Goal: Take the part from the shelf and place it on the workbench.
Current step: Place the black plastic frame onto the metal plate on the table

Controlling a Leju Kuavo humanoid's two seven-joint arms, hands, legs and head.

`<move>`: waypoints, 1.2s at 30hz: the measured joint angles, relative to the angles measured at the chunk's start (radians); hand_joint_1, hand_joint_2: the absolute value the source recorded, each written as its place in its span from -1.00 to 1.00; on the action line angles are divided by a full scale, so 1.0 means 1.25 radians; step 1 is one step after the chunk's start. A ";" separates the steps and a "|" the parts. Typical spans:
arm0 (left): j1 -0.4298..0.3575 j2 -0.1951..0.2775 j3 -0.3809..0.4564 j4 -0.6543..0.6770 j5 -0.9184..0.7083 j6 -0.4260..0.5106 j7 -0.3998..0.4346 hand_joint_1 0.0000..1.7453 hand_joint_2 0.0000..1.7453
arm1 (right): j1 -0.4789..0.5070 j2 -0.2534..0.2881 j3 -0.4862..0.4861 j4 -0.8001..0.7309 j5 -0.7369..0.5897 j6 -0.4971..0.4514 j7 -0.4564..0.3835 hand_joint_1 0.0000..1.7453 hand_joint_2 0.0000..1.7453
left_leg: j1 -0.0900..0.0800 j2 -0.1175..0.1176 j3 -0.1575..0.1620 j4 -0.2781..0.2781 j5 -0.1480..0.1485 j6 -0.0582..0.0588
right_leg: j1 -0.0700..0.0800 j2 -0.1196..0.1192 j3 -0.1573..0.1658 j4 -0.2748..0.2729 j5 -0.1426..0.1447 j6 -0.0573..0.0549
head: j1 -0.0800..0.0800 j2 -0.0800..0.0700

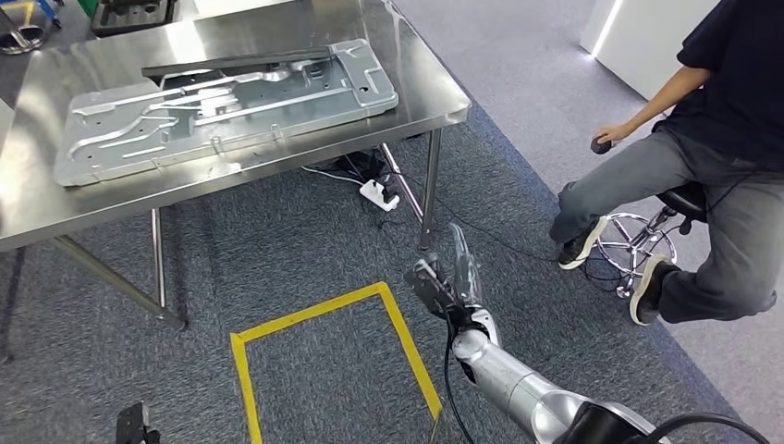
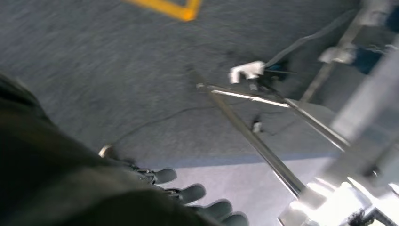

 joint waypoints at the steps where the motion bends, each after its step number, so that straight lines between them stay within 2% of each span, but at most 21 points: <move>1: -0.001 -0.002 0.000 0.000 0.004 0.003 0.002 -1.00 -1.00 | 0.002 0.007 -0.010 0.039 0.028 0.000 0.013 -1.00 -1.00 | 0.000 -0.002 0.000 -0.011 0.016 0.003 | -0.001 0.000 0.003 -0.010 0.009 0.003 | 0.000 0.000; 3: -0.003 -0.007 0.000 -0.002 0.009 0.007 0.007 -1.00 -1.00 | 0.012 0.021 -0.028 0.110 0.056 0.002 0.038 -1.00 -1.00 | 0.006 -0.002 -0.004 -0.042 0.053 0.009 | 0.000 0.003 -0.001 -0.011 -0.010 0.010 | -0.001 0.000; 6: -0.004 -0.017 0.000 -0.004 0.011 0.009 0.013 -1.00 -1.00 | 0.022 0.033 -0.042 0.198 0.062 0.016 0.073 -1.00 -1.00 | 0.016 -0.002 -0.037 -0.055 0.096 0.005 | -0.005 0.007 -0.029 0.105 -0.131 0.024 | -0.001 0.000; 7: -0.003 -0.020 0.000 -0.005 0.012 0.009 0.014 -1.00 -1.00 | 0.024 0.037 -0.045 0.222 0.062 0.024 0.088 -1.00 -1.00 | 0.018 -0.001 -0.052 -0.052 0.105 0.000 | -0.009 0.007 -0.035 0.154 -0.150 0.029 | -0.001 0.000; 8: -0.003 -0.023 0.000 -0.005 0.012 0.009 0.016 -1.00 -1.00 | 0.026 0.041 -0.047 0.245 0.061 0.032 0.106 -1.00 -1.00 | 0.022 0.001 -0.069 -0.045 0.112 -0.004 | -0.013 0.007 -0.034 0.189 -0.145 0.036 | -0.001 0.000; 10: -0.003 -0.029 0.000 -0.005 0.013 0.010 0.020 -1.00 -1.00 | 0.034 0.049 -0.050 0.285 0.057 0.049 0.139 -1.00 -1.00 | 0.031 0.003 -0.104 -0.026 0.123 -0.014 | -0.022 0.006 -0.007 0.198 -0.096 0.050 | -0.001 0.000; 11: -0.004 -0.031 0.000 -0.005 0.014 0.011 0.021 -1.00 -1.00 | 0.038 0.053 -0.051 0.304 0.054 0.055 0.154 -1.00 -1.00 | 0.036 0.004 -0.126 -0.008 0.127 -0.021 | -0.028 0.006 0.026 0.163 -0.084 0.060 | -0.001 0.000; 12: -0.005 -0.032 0.000 -0.005 0.016 0.012 0.022 -1.00 -1.00 | 0.042 0.059 -0.052 0.320 0.051 0.059 0.168 -1.00 -1.00 | 0.040 0.004 -0.147 0.012 0.128 -0.028 | -0.031 0.007 0.065 0.110 -0.094 0.068 | 0.001 0.000; 14: -0.007 -0.034 0.000 -0.005 0.018 0.015 0.025 -1.00 -1.00 | 0.048 0.071 -0.053 0.350 0.039 0.065 0.197 -1.00 -1.00 | 0.042 0.004 -0.178 0.049 0.128 -0.040 | -0.031 0.010 0.116 0.033 -0.136 0.060 | 0.004 0.000; 15: -0.008 -0.035 0.000 -0.005 0.018 0.017 0.027 -1.00 -1.00 | 0.051 0.076 -0.054 0.364 0.031 0.071 0.212 -1.00 -1.00 | 0.043 0.003 -0.185 0.058 0.128 -0.044 | -0.027 0.011 0.122 0.021 -0.149 0.049 | 0.004 0.000; 17: -0.008 -0.037 0.000 -0.005 0.019 0.021 0.033 -1.00 -1.00 | 0.060 0.085 -0.058 0.389 0.014 0.091 0.244 -1.00 -1.00 | 0.047 0.003 -0.190 0.066 0.126 -0.051 | -0.025 0.010 0.113 0.028 -0.144 0.024 | 0.001 0.000; 19: -0.009 -0.039 0.000 -0.005 0.017 0.025 0.040 -1.00 -1.00 | 0.066 0.092 -0.060 0.411 0.003 0.122 0.275 -1.00 -1.00 | 0.051 0.003 -0.205 0.099 0.081 -0.058 | -0.024 0.008 0.101 0.027 -0.130 0.009 | 0.001 0.000; 21: -0.011 -0.044 0.000 -0.005 0.010 0.029 0.046 -1.00 -1.00 | 0.070 0.097 -0.061 0.428 -0.009 0.165 0.300 -1.00 -1.00 | 0.052 0.003 -0.229 0.187 0.004 -0.061 | -0.021 0.009 0.086 0.025 -0.114 0.002 | 0.000 0.000; 22: -0.012 -0.047 0.000 -0.005 0.006 0.030 0.050 -1.00 -1.00 | 0.072 0.100 -0.061 0.436 -0.015 0.189 0.310 -1.00 -1.00 | 0.052 0.003 -0.239 0.234 -0.020 -0.061 | -0.018 0.009 0.078 0.025 -0.107 0.001 | 0.000 0.000; 23: -0.013 -0.048 0.000 -0.005 0.003 0.032 0.054 -1.00 -0.50 | 0.074 0.102 -0.062 0.444 -0.020 0.208 0.316 -1.00 -0.50 | 0.052 0.002 -0.241 0.268 -0.027 -0.059 | -0.015 0.009 0.070 0.025 -0.100 0.000 | 0.000 0.000; 25: -0.014 -0.051 0.000 -0.005 -0.001 0.038 0.060 -1.00 0.50 | 0.078 0.109 -0.064 0.456 -0.023 0.234 0.321 -1.00 -0.50 | 0.046 0.001 -0.207 0.255 -0.001 -0.047 | -0.010 0.010 0.055 0.025 -0.090 -0.001 | 0.000 0.000; 26: -0.015 -0.052 0.000 -0.005 -0.003 0.040 0.062 -1.00 0.50 | 0.079 0.112 -0.064 0.460 -0.024 0.240 0.321 -1.00 -0.50 | 0.041 0.000 -0.170 0.210 0.017 -0.038 | -0.009 0.010 0.050 0.024 -0.085 -0.001 | 0.000 0.000; 27: -0.017 -0.052 0.000 -0.005 -0.003 0.043 0.063 -1.00 0.00 | 0.079 0.115 -0.065 0.464 -0.025 0.244 0.321 -1.00 -1.00 | 0.034 0.001 -0.127 0.150 0.026 -0.028 | -0.009 0.009 0.046 0.024 -0.081 0.000 | 0.000 0.000; 29: -0.025 -0.053 0.000 -0.005 -0.003 0.048 0.064 -1.00 -1.00 | 0.078 0.120 -0.065 0.470 -0.030 0.251 0.321 -1.00 -1.00 | 0.023 0.000 -0.066 0.060 0.028 -0.016 | -0.010 0.008 0.043 0.021 -0.073 0.006 | 0.001 0.000; 33: -0.028 -0.056 0.000 -0.005 -0.002 0.055 0.063 -1.00 -1.00 | 0.076 0.129 -0.071 0.484 -0.040 0.260 0.323 -1.00 -1.00 | 0.020 0.002 -0.045 0.001 0.048 -0.011 | -0.014 0.006 0.045 0.013 -0.064 0.023 | 0.001 0.000; 36: -0.027 -0.059 0.000 -0.005 -0.002 0.055 0.063 -1.00 -1.00 | 0.076 0.129 -0.073 0.490 -0.046 0.259 0.329 -1.00 -1.00 | 0.025 0.005 -0.041 -0.021 0.068 -0.009 | -0.011 0.008 0.006 0.108 -0.132 0.028 | 0.002 0.000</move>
